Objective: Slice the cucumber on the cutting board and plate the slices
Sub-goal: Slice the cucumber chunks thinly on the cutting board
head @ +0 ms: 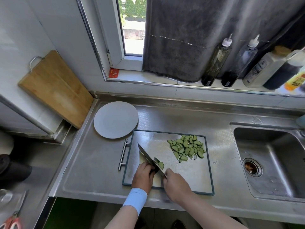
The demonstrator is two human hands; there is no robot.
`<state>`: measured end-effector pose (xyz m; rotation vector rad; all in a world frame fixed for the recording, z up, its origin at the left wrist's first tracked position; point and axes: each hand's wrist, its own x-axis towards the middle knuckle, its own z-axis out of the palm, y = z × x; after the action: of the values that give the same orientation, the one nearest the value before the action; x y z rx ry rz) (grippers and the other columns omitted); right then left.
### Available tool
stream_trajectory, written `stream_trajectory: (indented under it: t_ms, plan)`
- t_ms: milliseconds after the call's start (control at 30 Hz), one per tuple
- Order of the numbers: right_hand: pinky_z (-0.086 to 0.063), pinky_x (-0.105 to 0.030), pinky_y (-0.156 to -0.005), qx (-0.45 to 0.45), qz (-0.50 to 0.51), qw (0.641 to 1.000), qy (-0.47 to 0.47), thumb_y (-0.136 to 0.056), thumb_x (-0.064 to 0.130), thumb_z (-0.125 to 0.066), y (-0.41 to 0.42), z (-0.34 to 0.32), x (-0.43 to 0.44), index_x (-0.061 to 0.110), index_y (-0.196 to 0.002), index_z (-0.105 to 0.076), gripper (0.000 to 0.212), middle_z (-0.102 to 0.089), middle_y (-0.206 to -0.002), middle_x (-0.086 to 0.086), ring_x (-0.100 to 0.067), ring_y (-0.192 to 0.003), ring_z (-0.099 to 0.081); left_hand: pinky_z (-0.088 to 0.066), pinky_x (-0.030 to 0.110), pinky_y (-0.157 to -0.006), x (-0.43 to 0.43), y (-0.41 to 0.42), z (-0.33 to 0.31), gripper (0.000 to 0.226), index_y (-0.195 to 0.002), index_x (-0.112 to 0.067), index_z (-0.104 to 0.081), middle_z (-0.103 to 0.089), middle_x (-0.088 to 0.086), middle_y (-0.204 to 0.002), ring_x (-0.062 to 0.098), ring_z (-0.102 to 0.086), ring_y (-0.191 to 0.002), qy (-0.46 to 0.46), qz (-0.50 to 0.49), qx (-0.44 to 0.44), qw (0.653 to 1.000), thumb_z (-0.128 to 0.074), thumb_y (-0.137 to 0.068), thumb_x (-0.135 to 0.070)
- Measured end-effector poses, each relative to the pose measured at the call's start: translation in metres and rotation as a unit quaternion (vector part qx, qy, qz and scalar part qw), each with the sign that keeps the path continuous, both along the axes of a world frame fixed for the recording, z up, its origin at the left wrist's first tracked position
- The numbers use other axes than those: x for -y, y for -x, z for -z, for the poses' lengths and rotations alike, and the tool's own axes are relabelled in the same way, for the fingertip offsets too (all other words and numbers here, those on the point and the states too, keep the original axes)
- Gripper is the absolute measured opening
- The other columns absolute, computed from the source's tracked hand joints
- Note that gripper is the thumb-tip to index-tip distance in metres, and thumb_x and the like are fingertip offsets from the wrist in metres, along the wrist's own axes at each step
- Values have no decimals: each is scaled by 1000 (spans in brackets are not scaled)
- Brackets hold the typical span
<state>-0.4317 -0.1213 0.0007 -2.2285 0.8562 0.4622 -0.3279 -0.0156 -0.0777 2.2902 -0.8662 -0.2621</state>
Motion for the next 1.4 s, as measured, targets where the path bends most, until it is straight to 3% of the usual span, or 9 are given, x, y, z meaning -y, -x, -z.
stream_trajectory:
  t_ms: [133,333,633,933,1133,1267,1400]
  plan:
    - [-37,-33,-59,9,8,1000,17,-100,30,-36,6,-1,-3,22,-100,-48,14,-61,-86,2,-20,-77,-56,-48,21,-75,-1,-1,0,13,-87,-20,-69,-62,-5,-89,11,-55,-85,-2,-8,-16,1000,-73,-77,-14]
    - [-31,-26,-52,24,-11,999,32,-102,34,-35,23,-9,-5,26,-95,-43,13,-56,-78,6,-14,-68,-49,-39,15,-76,1,-2,-4,6,-86,-20,-69,-64,-4,-89,12,-56,-86,-16,-23,-23,999,-71,-80,-17]
    - [-29,-28,-50,-4,-20,999,30,-102,30,-36,21,-5,-2,23,-93,-41,12,-56,-77,2,-18,-66,-48,-39,15,-75,-1,-1,-2,8,-85,-19,-69,-65,-4,-88,12,-57,-84,-7,-28,-25,999,-71,-79,-15]
    - [-42,-37,-66,-14,4,1000,11,-99,28,-36,0,2,-6,18,-98,-45,13,-61,-87,-4,-27,-78,-56,-36,9,-76,-6,0,3,17,-88,-21,-68,-61,-7,-89,8,-53,-87,-6,-3,-8,1000,-71,-76,-9]
    - [-36,-35,-58,-8,5,1000,13,-100,28,-37,0,-1,-8,19,-99,-45,12,-58,-86,-1,-25,-78,-52,-40,13,-73,-7,1,-1,18,-87,-20,-69,-61,-6,-89,10,-53,-84,0,-1,4,1000,-73,-75,-8]
    - [-46,-38,-70,1,16,1000,20,-99,29,-37,2,-4,-10,19,-102,-50,17,-63,-91,-2,-24,-83,-57,-40,12,-73,-7,0,-2,15,-86,-20,-69,-62,-7,-89,10,-55,-84,-5,-5,-8,1000,-72,-76,-10]
    - [-38,-33,-59,21,14,999,30,-101,32,-36,10,-6,-15,21,-103,-48,16,-60,-85,1,-19,-74,-53,-40,15,-78,-6,-2,-4,10,-88,-20,-70,-63,-4,-91,12,-55,-88,-14,0,-16,1000,-68,-80,-14]
